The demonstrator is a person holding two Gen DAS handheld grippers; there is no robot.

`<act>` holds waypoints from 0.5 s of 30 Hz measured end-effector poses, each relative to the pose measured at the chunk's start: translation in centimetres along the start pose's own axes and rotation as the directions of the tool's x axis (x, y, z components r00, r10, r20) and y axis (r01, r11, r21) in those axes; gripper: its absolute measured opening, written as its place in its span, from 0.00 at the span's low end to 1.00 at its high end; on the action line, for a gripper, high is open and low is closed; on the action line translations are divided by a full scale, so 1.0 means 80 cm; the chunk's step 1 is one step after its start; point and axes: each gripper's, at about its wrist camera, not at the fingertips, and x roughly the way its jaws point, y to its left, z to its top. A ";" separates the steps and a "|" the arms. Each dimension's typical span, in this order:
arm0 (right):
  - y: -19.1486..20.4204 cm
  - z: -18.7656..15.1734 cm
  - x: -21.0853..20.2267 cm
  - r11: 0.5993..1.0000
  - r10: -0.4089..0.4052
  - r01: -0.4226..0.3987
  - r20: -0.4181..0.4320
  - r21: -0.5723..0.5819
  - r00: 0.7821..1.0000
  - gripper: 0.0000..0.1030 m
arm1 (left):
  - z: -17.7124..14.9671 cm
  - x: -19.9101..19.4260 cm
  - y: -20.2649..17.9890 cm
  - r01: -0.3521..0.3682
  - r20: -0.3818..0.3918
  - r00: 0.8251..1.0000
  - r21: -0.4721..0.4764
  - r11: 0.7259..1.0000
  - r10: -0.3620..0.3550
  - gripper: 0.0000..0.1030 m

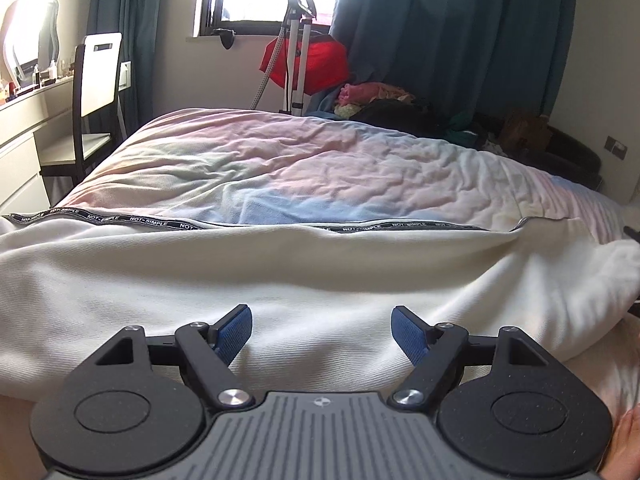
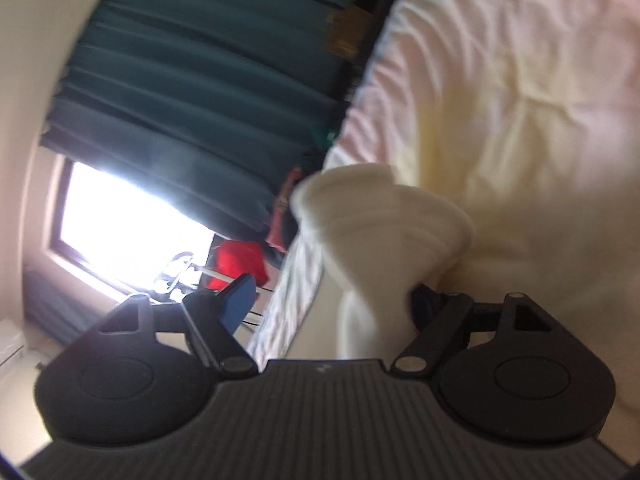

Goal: Fold clothes

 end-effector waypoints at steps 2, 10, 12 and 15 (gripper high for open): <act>-0.005 -0.003 0.008 0.997 -0.071 0.070 -0.039 -0.010 0.997 0.76 | -0.002 0.008 -0.003 -0.025 -0.013 1.000 0.019 1.000 0.025 0.76; 0.017 -0.013 0.012 0.944 -0.288 0.279 -0.023 -0.176 0.957 0.16 | -0.011 0.043 -0.010 -0.073 -0.088 0.993 0.079 0.994 0.080 0.81; 0.045 -0.017 0.006 0.930 -0.281 0.281 0.031 -0.239 0.959 0.14 | -0.012 0.048 -0.011 -0.076 -0.096 0.992 0.101 0.992 0.086 0.82; 0.106 -0.036 -0.002 0.862 -0.272 0.298 0.123 -0.409 0.954 0.14 | -0.014 0.054 -0.013 -0.080 -0.108 0.990 0.135 0.988 0.095 0.82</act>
